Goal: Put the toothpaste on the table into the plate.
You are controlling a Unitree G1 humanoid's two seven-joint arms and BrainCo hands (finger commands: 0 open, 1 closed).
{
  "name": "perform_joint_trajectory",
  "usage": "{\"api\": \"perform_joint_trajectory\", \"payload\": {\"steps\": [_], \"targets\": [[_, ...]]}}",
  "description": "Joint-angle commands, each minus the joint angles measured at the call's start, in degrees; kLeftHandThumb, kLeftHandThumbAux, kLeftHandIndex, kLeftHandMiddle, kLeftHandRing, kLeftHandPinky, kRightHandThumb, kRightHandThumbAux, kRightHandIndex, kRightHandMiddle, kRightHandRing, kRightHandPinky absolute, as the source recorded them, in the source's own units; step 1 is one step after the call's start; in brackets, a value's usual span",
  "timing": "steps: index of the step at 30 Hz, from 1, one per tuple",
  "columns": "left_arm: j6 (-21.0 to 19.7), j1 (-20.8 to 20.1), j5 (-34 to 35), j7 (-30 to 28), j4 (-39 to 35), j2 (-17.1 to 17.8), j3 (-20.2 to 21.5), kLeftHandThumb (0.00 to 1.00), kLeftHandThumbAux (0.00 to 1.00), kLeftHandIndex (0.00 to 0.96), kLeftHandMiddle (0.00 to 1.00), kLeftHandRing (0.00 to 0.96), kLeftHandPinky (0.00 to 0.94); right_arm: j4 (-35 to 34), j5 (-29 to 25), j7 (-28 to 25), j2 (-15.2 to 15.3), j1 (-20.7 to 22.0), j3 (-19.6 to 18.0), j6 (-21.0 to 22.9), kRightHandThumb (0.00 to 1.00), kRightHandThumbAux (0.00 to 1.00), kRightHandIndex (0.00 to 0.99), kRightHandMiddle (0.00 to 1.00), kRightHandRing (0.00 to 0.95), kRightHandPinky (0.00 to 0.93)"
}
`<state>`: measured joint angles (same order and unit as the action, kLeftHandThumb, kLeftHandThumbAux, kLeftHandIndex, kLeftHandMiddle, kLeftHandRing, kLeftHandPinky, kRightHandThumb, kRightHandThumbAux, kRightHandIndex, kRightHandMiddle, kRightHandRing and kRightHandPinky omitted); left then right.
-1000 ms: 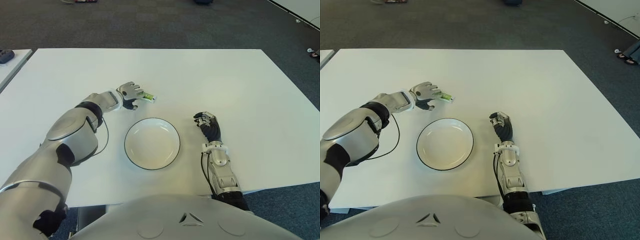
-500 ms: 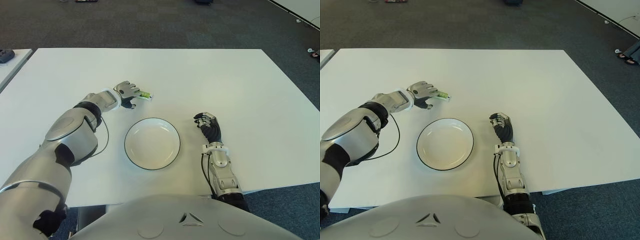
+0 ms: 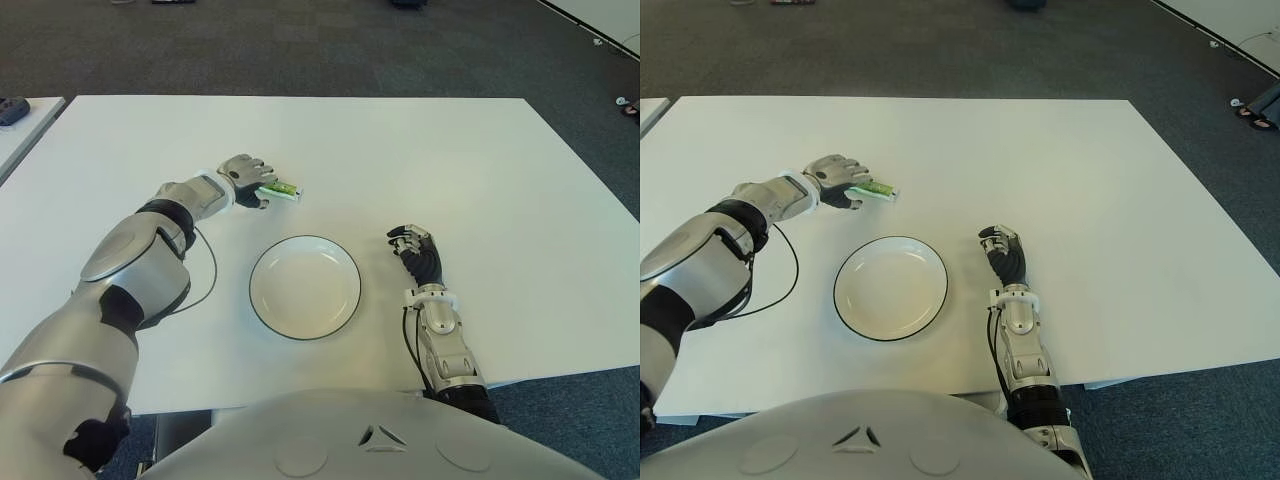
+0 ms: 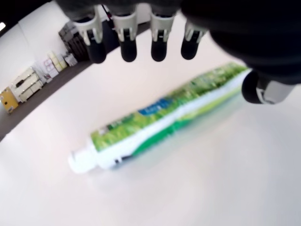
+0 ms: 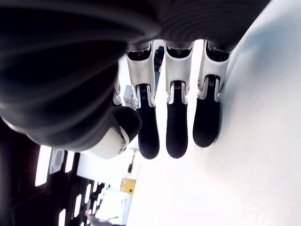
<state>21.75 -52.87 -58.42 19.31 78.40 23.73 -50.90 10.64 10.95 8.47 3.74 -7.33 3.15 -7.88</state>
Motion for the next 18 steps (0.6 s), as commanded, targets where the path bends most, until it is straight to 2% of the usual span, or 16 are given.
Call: {"api": "perform_joint_trajectory", "payload": {"steps": [1,10,18], "targets": [[-1.46,0.06,1.66,1.55,-0.4,-0.22,2.09,0.497,0.249,0.0,0.0,0.0,0.0,1.49,0.13,-0.44,0.21,0.54,0.0,0.47,0.713,0.735,0.418,0.427,0.421,0.448],[-2.19,0.41,4.67,1.56,-0.31,-0.54,5.97,0.485,0.238,0.0,0.0,0.0,0.0,1.68,-0.03,-0.43,0.18,0.7,-0.13,0.49,0.714,0.735,0.419,0.428,0.424,0.457],[-3.18,0.51,8.16,-1.16,0.02,-1.02,9.67,0.493,0.236,0.0,0.0,0.0,0.011,1.53,-0.42,-0.62,0.05,0.53,-0.36,0.5,0.715,0.735,0.419,0.428,0.417,0.442]]}}
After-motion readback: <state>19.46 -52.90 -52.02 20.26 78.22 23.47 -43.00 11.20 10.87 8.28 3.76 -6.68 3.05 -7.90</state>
